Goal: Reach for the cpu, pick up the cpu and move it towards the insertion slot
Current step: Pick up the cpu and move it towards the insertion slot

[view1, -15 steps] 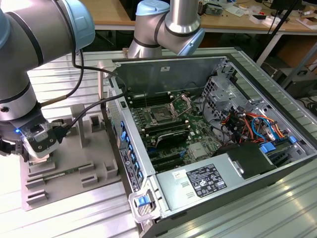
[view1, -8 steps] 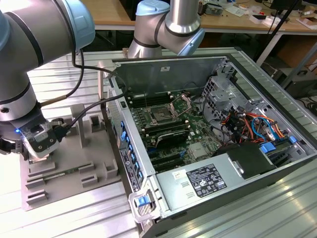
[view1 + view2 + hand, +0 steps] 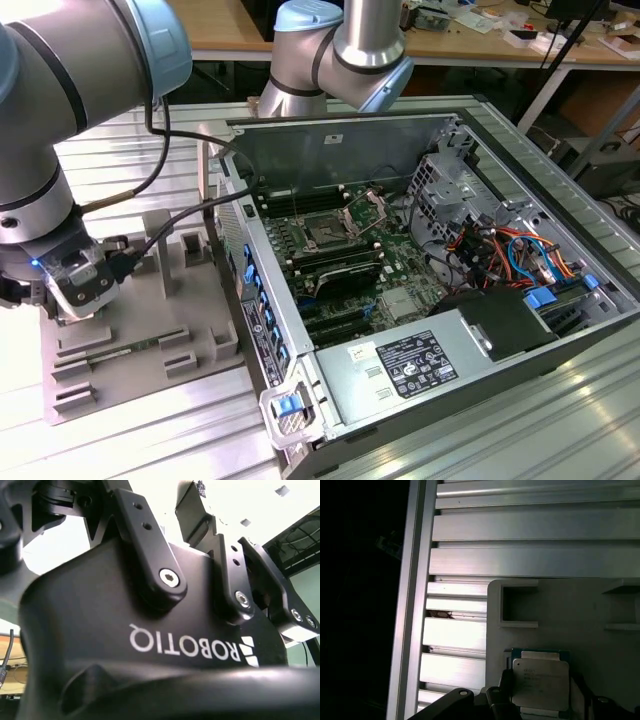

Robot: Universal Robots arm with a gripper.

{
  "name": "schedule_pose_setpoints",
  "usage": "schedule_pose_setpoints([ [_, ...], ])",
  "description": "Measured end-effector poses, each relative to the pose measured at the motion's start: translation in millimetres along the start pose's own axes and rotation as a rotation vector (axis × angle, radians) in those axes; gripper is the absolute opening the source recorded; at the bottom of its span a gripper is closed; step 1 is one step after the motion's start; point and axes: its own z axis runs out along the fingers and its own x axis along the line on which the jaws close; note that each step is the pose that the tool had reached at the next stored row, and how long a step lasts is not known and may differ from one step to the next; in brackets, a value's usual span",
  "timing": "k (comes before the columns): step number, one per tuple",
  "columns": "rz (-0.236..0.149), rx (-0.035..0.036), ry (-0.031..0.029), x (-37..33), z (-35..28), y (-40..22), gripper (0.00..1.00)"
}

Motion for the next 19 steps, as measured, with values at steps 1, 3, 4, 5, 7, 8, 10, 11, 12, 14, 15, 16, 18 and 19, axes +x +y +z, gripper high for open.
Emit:
schedule_pose_setpoints([
  [1,0.0,-0.0008,0.0,0.0,-0.5,0.0,0.54],
  [3,0.0,-0.0032,-0.0001,0.0,-1.3,0.1,0.54],
  [4,0.0,-0.0041,-0.0002,0.0,-1.6,0.1,0.54],
  [5,0.0,-0.0049,-0.0003,0.0,-1.9,0.2,0.54],
  [7,0.0,-0.0062,-0.0004,0.0,-2.6,0.2,0.54],
  [8,0.0,-0.0066,-0.0004,0.0,-3.1,0.2,0.54],
  [10,0.0,-0.0096,-0.0007,0.0,-3.6,0.3,0.54],
  [11,0.0,-0.0111,-0.0007,0.0,-3.8,0.3,0.54],
  [12,0.0,-0.0116,-0.0007,0.0,-3.9,0.4,0.54],
  [14,0.0,-0.0119,-0.0007,0.0,-4.4,0.4,0.54],
  [15,0.0,-0.0121,-0.0007,0.0,-4.6,0.4,0.54],
  [16,0.0,-0.0122,-0.0007,0.0,-4.9,0.4,0.54],
  [18,0.0,-0.0127,-0.0008,0.0,-5.4,0.5,0.54],
  [19,0.0,-0.0129,-0.0008,0.0,-5.6,0.5,0.54],
])
